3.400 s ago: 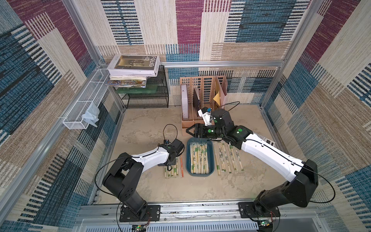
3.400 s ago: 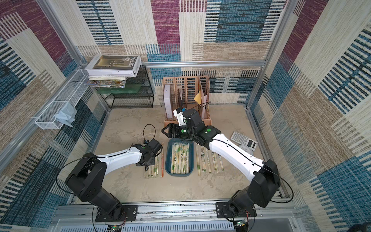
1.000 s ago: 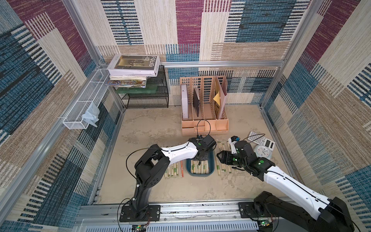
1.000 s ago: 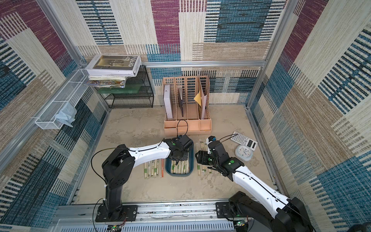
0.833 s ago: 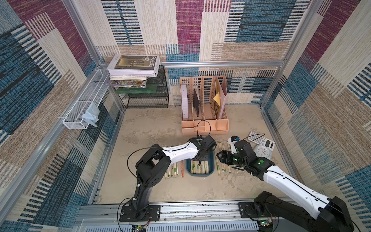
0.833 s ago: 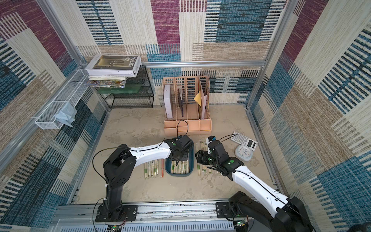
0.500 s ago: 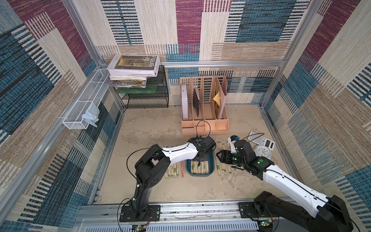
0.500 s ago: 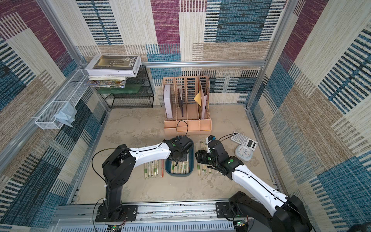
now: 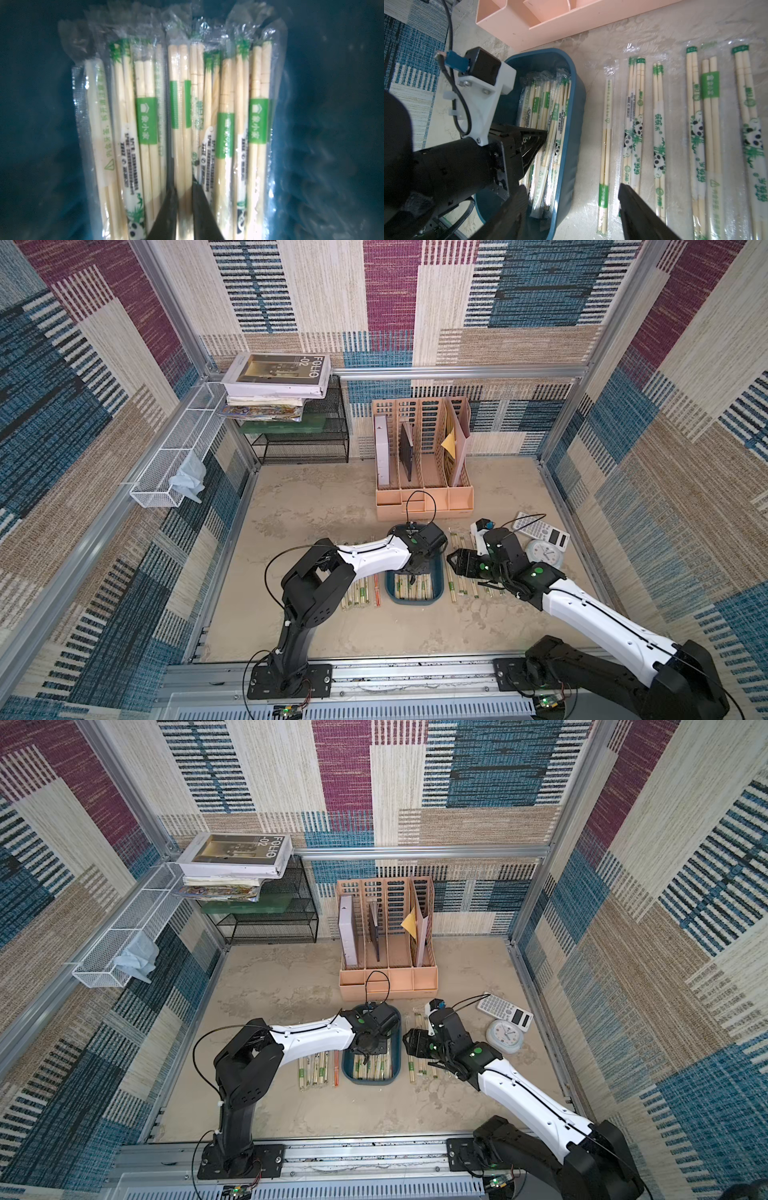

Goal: Take the paired disposable chopsticks out of the storage box
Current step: Pick up the paired disposable chopsticks from the storage box.

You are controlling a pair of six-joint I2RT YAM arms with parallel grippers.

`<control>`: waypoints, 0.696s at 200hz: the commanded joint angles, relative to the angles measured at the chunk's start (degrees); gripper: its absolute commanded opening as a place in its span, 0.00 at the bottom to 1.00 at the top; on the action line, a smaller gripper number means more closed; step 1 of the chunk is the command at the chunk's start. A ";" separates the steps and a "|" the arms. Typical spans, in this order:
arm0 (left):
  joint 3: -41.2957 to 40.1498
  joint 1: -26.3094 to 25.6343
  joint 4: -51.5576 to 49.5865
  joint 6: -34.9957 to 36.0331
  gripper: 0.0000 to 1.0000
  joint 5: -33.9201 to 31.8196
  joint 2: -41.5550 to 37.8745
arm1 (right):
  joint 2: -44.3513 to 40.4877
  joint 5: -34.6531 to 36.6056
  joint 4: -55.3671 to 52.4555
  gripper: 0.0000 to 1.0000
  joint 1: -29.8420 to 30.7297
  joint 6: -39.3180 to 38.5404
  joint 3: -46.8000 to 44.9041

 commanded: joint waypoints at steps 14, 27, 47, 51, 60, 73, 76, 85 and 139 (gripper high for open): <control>0.31 0.09 -1.10 0.82 0.11 0.44 -1.12 | -0.02 0.15 0.16 0.73 -0.09 -0.55 0.65; 0.38 0.05 -1.39 0.97 0.11 0.36 -2.01 | -0.09 0.02 0.09 0.73 -0.08 -0.51 0.70; 0.31 0.11 -1.63 1.18 0.11 -0.03 -3.47 | -0.05 -0.11 0.12 0.73 -0.04 -0.54 0.86; 0.25 0.11 -1.76 1.13 0.11 -0.10 -3.74 | 0.03 -0.12 0.12 0.73 -0.04 -0.56 0.89; 0.23 0.07 -1.81 1.27 0.11 -0.32 -4.41 | 0.05 -0.24 0.15 0.73 -0.03 -0.54 0.85; 0.23 0.05 -1.90 1.45 0.10 -0.63 -5.35 | 0.18 -0.54 0.17 0.73 -0.05 -0.56 0.99; 0.23 0.05 -1.90 1.44 0.10 -0.63 -5.59 | 0.23 -0.63 0.21 0.73 -0.05 -0.56 1.07; 0.16 0.05 -2.01 1.66 0.10 -0.75 -6.16 | 0.31 -0.90 0.33 0.73 0.03 -0.56 1.08; -0.94 0.71 -3.38 3.05 0.07 -3.08 -10.35 | 1.42 -1.81 0.65 0.73 2.26 -0.71 2.22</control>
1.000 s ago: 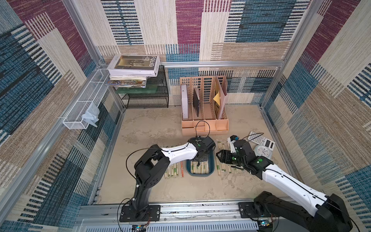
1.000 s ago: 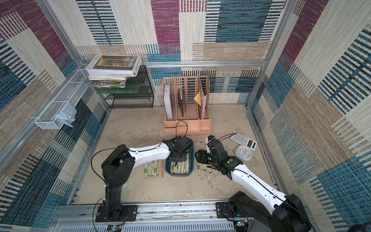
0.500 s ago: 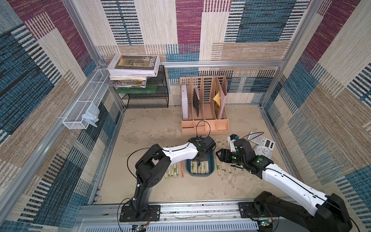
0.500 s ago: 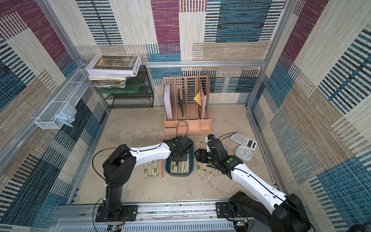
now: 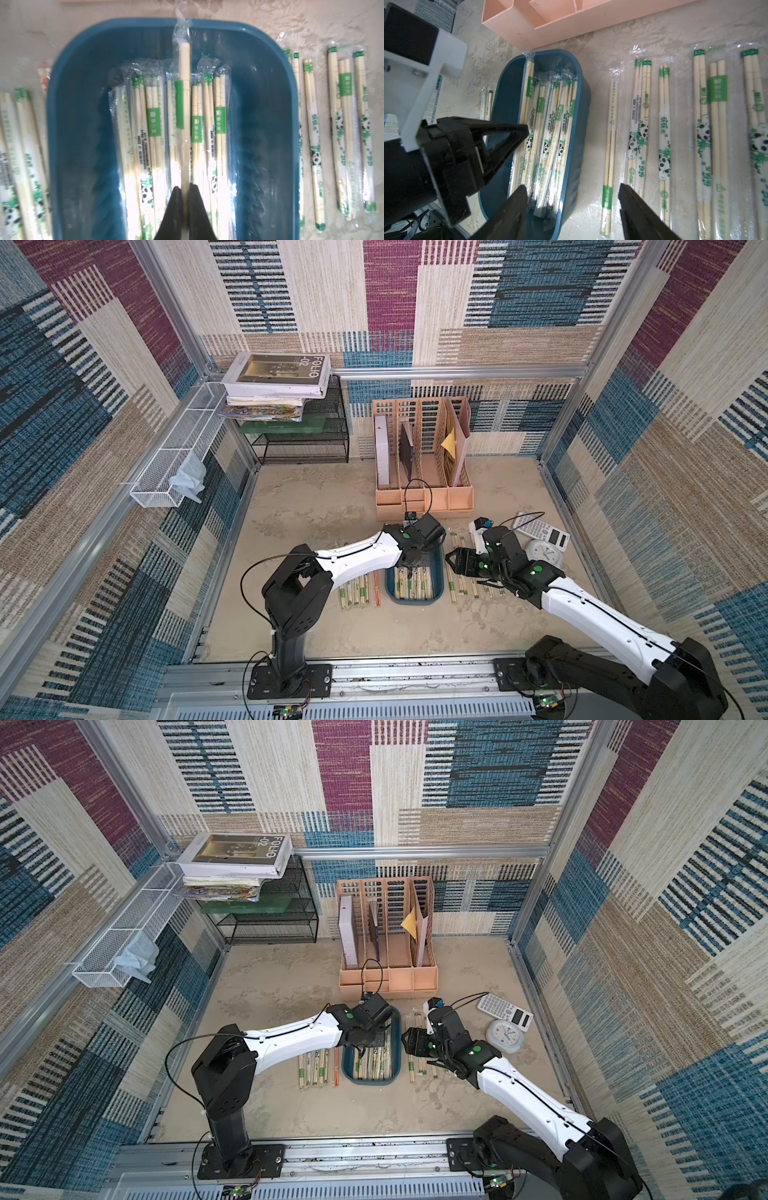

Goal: Take the paired disposable chopsticks out of the storage box
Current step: Pick up the paired disposable chopsticks from the storage box, then place the paired disposable chopsticks at the center of the board.

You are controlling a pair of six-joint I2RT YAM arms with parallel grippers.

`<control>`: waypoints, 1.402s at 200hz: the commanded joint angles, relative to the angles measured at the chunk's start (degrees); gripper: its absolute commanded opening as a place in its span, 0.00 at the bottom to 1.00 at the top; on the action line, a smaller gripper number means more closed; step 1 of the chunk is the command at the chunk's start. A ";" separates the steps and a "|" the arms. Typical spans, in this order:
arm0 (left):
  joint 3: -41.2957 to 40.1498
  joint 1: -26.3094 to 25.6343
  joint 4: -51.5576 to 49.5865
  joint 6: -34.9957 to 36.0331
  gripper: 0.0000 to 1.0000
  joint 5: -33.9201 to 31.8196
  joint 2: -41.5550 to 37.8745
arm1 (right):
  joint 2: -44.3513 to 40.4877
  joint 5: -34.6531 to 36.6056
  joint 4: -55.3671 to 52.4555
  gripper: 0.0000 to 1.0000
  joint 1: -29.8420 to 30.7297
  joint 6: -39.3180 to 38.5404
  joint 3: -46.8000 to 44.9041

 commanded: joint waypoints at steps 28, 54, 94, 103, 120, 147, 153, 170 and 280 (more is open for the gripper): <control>-2.97 1.51 -1.94 1.96 0.05 -2.95 -6.26 | 1.23 0.12 0.65 0.73 3.75 -0.32 2.43; -6.38 2.69 -2.82 2.38 0.05 -4.69 -11.47 | 2.48 1.20 0.68 0.73 6.74 0.08 4.31; -16.49 6.15 -4.26 2.28 0.05 -7.50 -21.38 | 6.46 2.89 1.01 0.73 11.24 0.31 7.67; -19.43 7.52 -4.24 2.06 0.05 -7.79 -23.90 | 7.35 3.05 1.21 0.73 12.09 0.45 8.27; -24.72 10.37 -4.26 1.61 0.05 -8.35 -28.66 | 9.10 3.43 1.49 0.73 13.57 0.48 9.53; -31.83 14.65 -4.03 1.92 0.05 -9.48 -35.23 | 11.34 4.01 1.54 0.73 15.50 0.58 11.02; -33.06 15.49 -3.86 2.12 0.06 -9.83 -36.22 | 11.82 4.03 1.58 0.73 15.83 0.58 11.33; -35.73 17.52 -3.16 2.47 0.06 -10.00 -38.34 | 12.82 4.49 1.49 0.73 16.74 0.63 12.08; -38.42 21.37 5.62 5.51 0.07 -11.22 -30.25 | 13.99 6.37 0.22 0.73 18.18 1.09 12.84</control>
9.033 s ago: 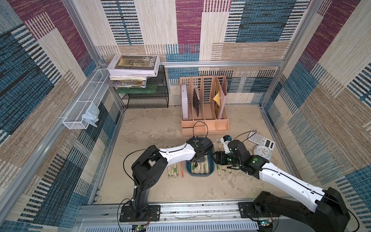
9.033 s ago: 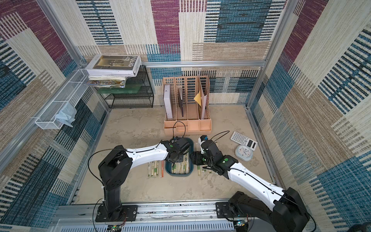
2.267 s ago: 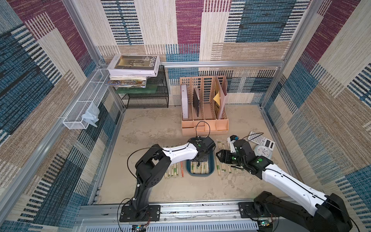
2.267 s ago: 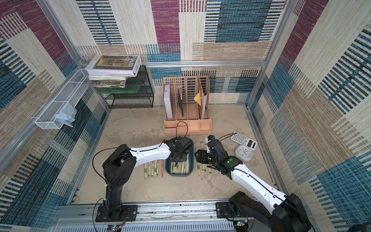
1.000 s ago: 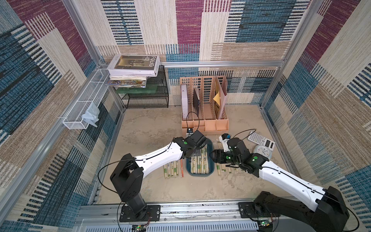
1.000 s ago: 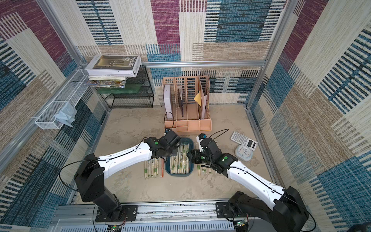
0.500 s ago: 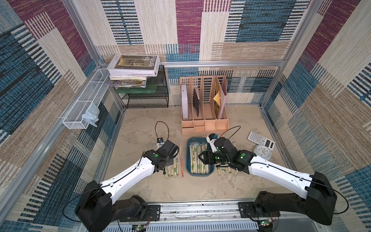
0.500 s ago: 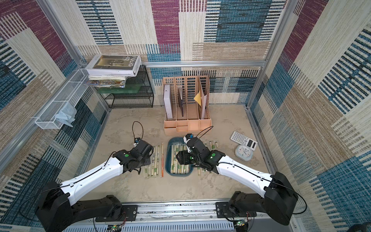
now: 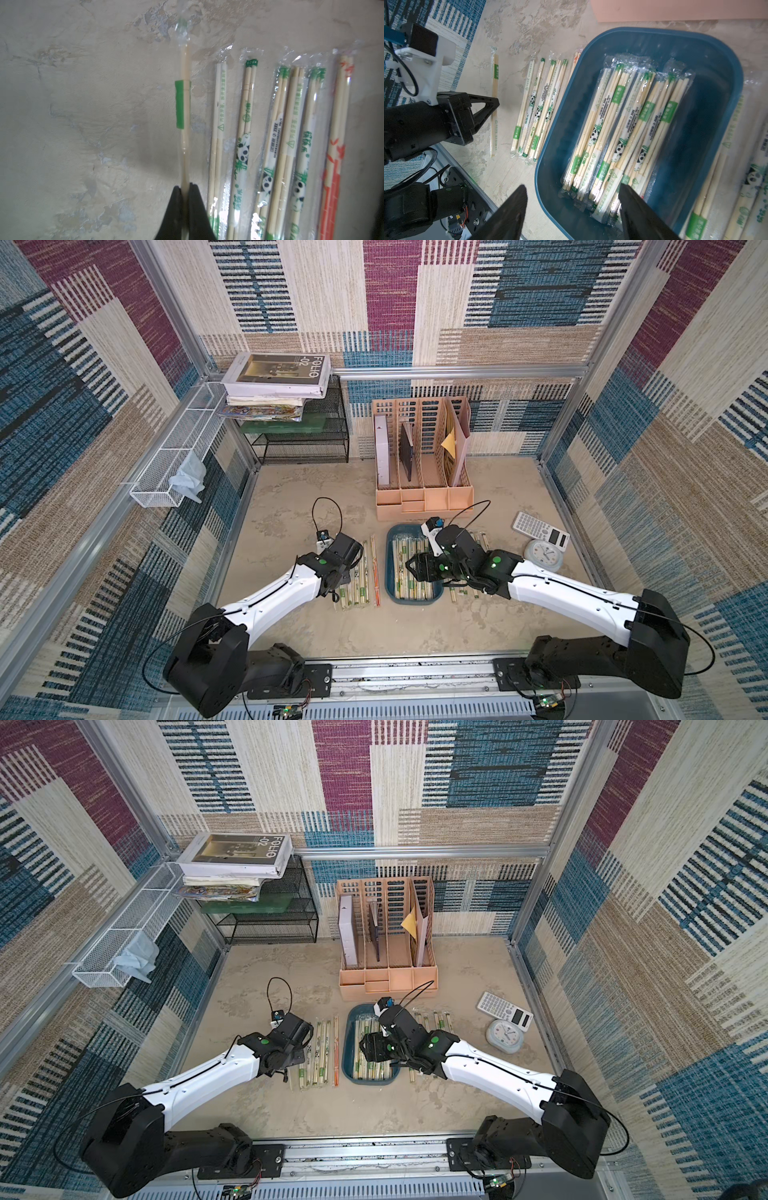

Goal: Take the paired disposable chopsticks out of the storage box
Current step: Place the paired disposable chopsticks at the center of the board, then pick up the paired disposable chopsticks from the storage box.

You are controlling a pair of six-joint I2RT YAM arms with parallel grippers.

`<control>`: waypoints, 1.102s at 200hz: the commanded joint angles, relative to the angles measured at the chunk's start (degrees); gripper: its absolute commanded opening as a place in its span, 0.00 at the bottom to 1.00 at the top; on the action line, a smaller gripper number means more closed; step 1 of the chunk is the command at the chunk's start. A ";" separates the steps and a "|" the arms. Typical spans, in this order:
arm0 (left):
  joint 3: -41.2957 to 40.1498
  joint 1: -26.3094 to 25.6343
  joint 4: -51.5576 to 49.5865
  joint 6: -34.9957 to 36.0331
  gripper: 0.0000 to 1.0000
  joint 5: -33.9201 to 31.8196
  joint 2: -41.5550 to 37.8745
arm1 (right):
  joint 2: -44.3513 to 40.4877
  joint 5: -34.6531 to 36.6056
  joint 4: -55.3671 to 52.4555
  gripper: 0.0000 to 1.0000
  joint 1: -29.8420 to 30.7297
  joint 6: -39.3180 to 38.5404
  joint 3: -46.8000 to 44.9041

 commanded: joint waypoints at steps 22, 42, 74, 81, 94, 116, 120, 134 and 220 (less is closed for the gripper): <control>-0.27 0.90 3.91 1.92 0.08 -0.21 2.67 | 0.23 0.86 -0.65 0.73 0.08 0.36 -0.01; -0.61 1.12 4.86 2.54 0.13 0.62 3.75 | 0.11 1.11 -0.83 0.73 0.08 0.35 -0.11; 0.64 1.32 4.46 3.02 0.22 1.63 5.45 | -0.12 1.27 -1.09 0.73 0.08 0.50 -0.18; 0.86 1.39 4.18 3.18 0.23 1.72 5.37 | -0.15 1.32 -1.16 0.73 0.08 0.52 -0.19; 1.21 1.39 3.48 3.39 0.25 1.65 4.59 | -0.30 1.57 -1.44 0.73 0.08 0.69 -0.32; 1.16 1.49 2.15 3.20 0.29 1.38 1.80 | -0.78 2.01 -1.65 0.73 0.08 0.52 -0.53; 1.28 1.48 1.89 3.12 0.30 1.54 1.10 | -0.85 2.10 -1.61 0.73 0.04 0.57 -0.61; 1.54 1.48 0.90 2.97 0.33 2.22 -0.91 | -0.83 2.19 -1.63 0.73 -0.09 0.58 -0.82; 5.80 0.14 -0.05 -0.41 0.39 16.09 -4.53 | -1.31 2.94 -1.99 0.73 -2.58 -1.12 -1.48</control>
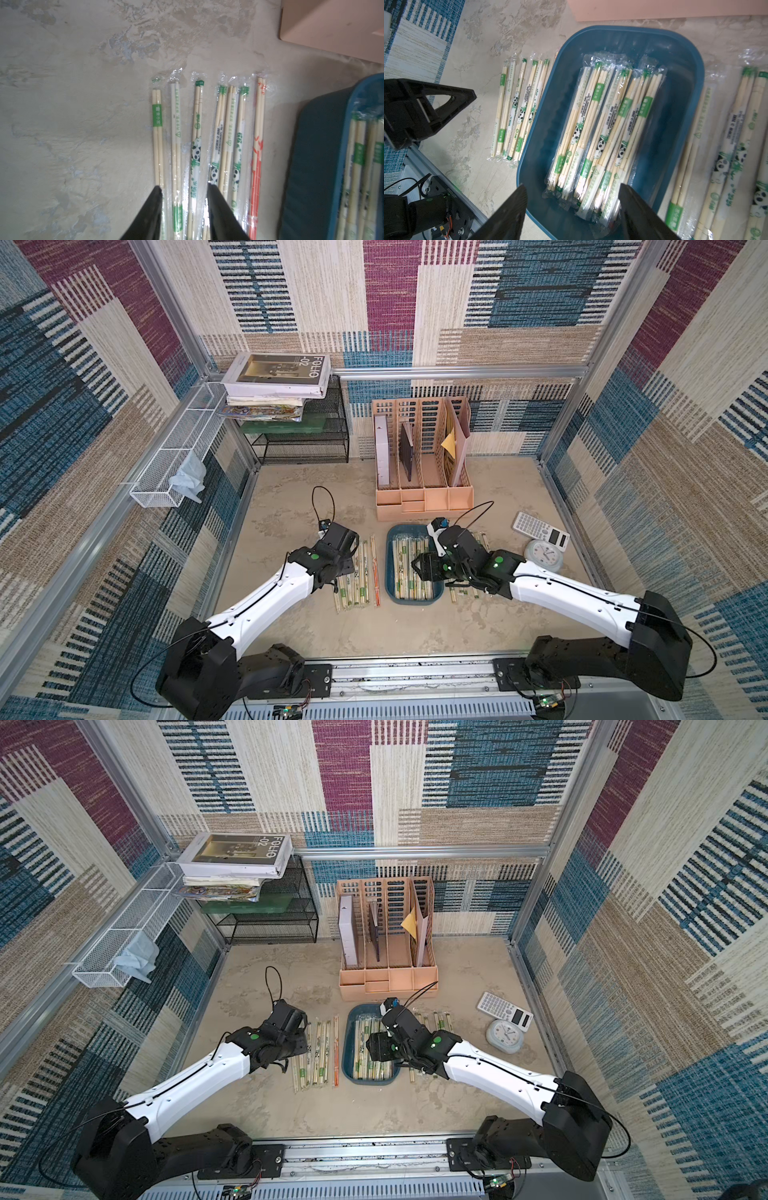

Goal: Take the paired disposable chopsticks out of the storage box
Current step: Pick up the paired disposable chopsticks from the storage box.

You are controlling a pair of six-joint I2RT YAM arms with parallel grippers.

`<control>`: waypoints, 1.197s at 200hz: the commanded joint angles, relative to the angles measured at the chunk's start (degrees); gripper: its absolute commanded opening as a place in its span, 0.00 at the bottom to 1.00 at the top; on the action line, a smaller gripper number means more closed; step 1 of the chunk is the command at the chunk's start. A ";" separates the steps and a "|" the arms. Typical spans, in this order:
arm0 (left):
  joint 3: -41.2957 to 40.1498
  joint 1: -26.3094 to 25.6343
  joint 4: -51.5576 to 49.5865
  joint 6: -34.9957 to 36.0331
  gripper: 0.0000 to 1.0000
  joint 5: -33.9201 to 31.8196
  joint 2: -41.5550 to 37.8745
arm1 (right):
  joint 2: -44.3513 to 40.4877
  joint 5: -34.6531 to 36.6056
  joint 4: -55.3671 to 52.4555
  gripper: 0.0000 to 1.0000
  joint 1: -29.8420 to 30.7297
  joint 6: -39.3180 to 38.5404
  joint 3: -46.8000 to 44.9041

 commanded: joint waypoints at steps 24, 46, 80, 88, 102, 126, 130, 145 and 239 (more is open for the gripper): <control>2.50 -3.02 1.53 -4.96 0.39 6.58 1.13 | -1.50 -0.24 0.64 0.73 -1.93 -1.23 -1.38; 5.28 -6.25 1.77 -6.46 0.39 6.07 3.39 | -2.55 -0.51 0.65 0.73 -2.77 -1.36 -2.31; 10.58 -11.58 1.68 -7.56 0.39 5.10 9.21 | -5.00 -0.94 0.56 0.73 -4.42 -1.40 -4.20; 11.89 -12.70 1.57 -7.89 0.39 4.71 10.71 | -5.67 -1.02 0.60 0.73 -4.90 -1.41 -4.68; 14.29 -14.64 1.54 -8.13 0.39 4.49 13.50 | -6.79 -1.43 0.52 0.73 -5.74 -1.40 -5.58; 18.19 -17.45 1.28 -8.81 0.38 3.84 18.35 | -8.43 -1.77 -0.10 0.73 -6.73 -1.50 -6.57; 18.78 -17.90 1.20 -8.96 0.38 3.71 19.11 | -8.69 -1.77 -0.21 0.73 -6.84 -1.50 -6.81; 21.32 -19.29 1.12 -9.03 0.36 3.73 22.45 | -9.65 -1.81 -0.58 0.73 -7.45 -1.33 -7.57; 32.37 -21.90 -1.83 -8.45 0.28 2.27 38.28 | -13.15 -2.78 -1.82 0.73 -8.94 -0.93 -10.68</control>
